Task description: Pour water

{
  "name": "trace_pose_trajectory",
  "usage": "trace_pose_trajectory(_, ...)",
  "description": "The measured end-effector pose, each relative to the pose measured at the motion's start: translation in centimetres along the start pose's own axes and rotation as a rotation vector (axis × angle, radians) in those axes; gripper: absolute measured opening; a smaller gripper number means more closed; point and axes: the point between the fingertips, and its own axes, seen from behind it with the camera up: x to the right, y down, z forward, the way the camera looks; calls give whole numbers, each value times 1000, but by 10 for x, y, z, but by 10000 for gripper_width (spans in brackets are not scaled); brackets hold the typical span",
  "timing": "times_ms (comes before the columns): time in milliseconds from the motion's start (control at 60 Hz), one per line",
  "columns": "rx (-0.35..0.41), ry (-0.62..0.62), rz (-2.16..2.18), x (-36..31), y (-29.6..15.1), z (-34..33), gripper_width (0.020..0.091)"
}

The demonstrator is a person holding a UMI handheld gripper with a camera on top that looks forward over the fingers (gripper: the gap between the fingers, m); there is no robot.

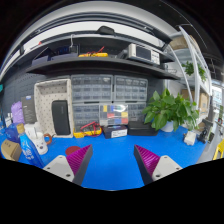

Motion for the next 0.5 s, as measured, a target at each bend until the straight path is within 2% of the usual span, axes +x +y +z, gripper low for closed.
trace_pose_trajectory(217, 15, -148, -5, -53, 43, -13, 834)
trace_pose_trajectory(400, 36, -312, -20, -139, 73, -45, 834)
trace_pose_trajectory(500, 68, -363, -33, -180, 77, -55, 846)
